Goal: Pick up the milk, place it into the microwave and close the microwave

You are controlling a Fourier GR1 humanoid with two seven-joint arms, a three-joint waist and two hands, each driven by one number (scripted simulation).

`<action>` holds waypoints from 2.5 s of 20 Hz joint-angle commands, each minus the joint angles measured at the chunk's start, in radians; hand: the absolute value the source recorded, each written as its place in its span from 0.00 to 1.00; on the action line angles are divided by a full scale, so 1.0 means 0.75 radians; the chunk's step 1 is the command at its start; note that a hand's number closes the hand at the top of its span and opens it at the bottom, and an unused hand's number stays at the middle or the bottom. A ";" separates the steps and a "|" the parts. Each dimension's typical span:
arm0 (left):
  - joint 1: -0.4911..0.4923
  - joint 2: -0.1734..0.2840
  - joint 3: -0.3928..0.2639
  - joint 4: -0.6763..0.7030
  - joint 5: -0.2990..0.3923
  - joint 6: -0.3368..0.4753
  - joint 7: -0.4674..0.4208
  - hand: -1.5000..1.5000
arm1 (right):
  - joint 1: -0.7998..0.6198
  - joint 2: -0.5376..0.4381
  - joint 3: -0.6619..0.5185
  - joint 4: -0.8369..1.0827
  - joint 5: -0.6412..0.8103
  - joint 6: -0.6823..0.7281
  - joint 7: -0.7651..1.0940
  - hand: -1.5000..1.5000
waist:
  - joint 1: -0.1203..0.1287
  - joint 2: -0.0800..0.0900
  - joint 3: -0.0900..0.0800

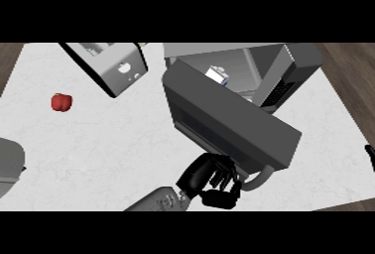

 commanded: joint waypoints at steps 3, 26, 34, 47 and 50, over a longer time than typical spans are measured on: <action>-0.089 -0.011 0.032 -0.039 0.154 0.173 -0.093 1.00 | -0.026 -0.058 0.006 -0.081 -0.079 0.076 0.053 0.00 | -0.058 0.013 -0.006; -0.480 -0.012 0.283 0.198 0.668 0.204 -0.269 1.00 | -0.141 -0.227 -0.022 -0.173 -0.272 0.151 0.279 0.00 | -0.203 0.078 -0.002; -0.566 -0.012 0.334 0.280 0.774 0.198 -0.348 1.00 | -0.210 -0.284 -0.059 -0.163 -0.359 0.168 0.333 0.00 | -0.230 0.088 0.000; -0.578 -0.012 0.313 0.334 0.862 0.180 -0.477 1.00 | -0.310 -0.375 -0.133 -0.101 -0.417 0.160 0.381 0.00 | -0.241 0.106 0.003; -0.578 -0.012 0.301 0.349 0.871 0.169 -0.508 1.00 | -0.329 -0.402 -0.150 -0.086 -0.421 0.168 0.381 0.00 | -0.242 0.110 0.005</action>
